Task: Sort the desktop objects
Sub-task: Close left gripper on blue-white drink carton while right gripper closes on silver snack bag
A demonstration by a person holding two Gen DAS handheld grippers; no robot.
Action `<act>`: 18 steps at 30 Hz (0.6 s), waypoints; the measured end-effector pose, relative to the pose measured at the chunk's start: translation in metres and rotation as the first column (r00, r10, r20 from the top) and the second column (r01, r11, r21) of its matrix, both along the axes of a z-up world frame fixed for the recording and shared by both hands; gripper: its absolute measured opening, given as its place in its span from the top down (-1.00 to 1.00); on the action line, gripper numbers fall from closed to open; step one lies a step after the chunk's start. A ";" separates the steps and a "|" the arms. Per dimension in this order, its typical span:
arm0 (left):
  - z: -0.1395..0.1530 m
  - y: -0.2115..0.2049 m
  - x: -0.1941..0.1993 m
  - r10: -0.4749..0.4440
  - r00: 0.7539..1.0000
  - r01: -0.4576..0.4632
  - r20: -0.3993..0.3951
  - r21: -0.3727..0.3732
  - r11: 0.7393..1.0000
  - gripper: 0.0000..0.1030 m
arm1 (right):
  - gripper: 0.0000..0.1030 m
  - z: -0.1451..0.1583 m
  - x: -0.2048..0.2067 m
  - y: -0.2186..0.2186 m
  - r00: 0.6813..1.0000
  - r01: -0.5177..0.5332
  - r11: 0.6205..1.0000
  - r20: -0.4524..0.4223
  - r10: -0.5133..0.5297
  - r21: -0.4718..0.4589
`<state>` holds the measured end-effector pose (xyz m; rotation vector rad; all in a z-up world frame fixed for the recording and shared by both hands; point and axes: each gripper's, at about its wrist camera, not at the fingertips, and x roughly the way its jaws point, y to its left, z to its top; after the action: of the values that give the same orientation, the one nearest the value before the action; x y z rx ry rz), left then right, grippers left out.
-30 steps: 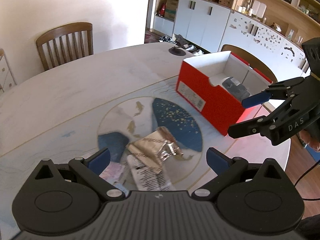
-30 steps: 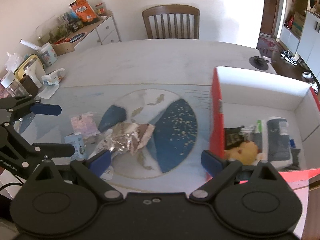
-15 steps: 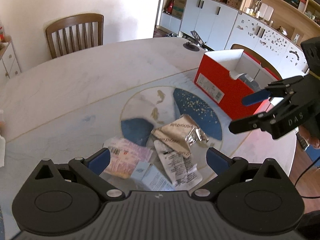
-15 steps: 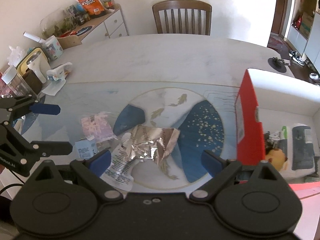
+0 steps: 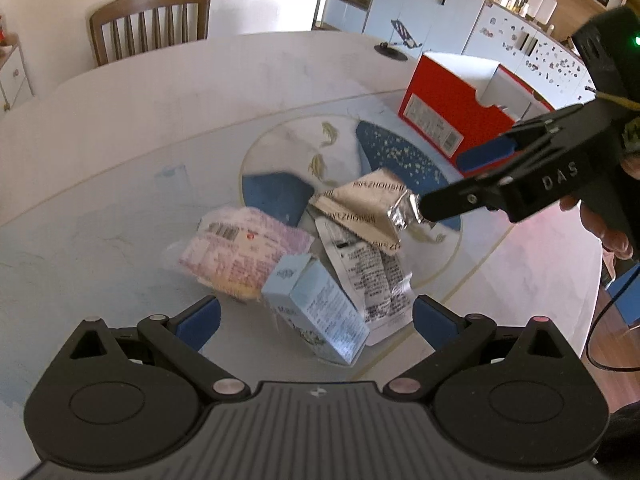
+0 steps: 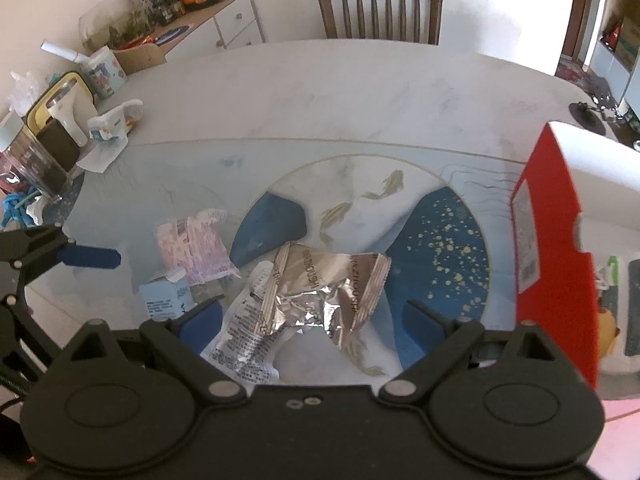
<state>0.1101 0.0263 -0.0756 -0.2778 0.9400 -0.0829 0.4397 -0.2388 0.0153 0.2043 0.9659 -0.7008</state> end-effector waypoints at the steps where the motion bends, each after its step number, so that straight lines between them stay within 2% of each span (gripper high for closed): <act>1: -0.004 0.000 0.001 0.002 1.000 -0.002 -0.007 -0.007 1.000 -0.99 | -0.88 -0.002 0.002 -0.002 1.000 0.002 1.000 -0.001 -0.002 0.004; 10: -0.021 -0.001 0.007 0.047 0.998 -0.047 -0.035 -0.005 0.999 -0.99 | -0.88 -0.020 0.023 -0.025 0.999 0.047 0.999 -0.010 -0.046 0.018; 18: -0.028 -0.002 0.010 0.086 0.995 -0.089 -0.050 -0.041 0.995 -0.97 | -0.86 -0.030 0.031 -0.038 0.995 0.095 0.995 -0.025 -0.094 0.037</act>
<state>0.1201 0.0246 -0.1032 -0.3622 0.9734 -0.0162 0.4711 -0.2770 -0.0152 0.2773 0.9972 -0.7737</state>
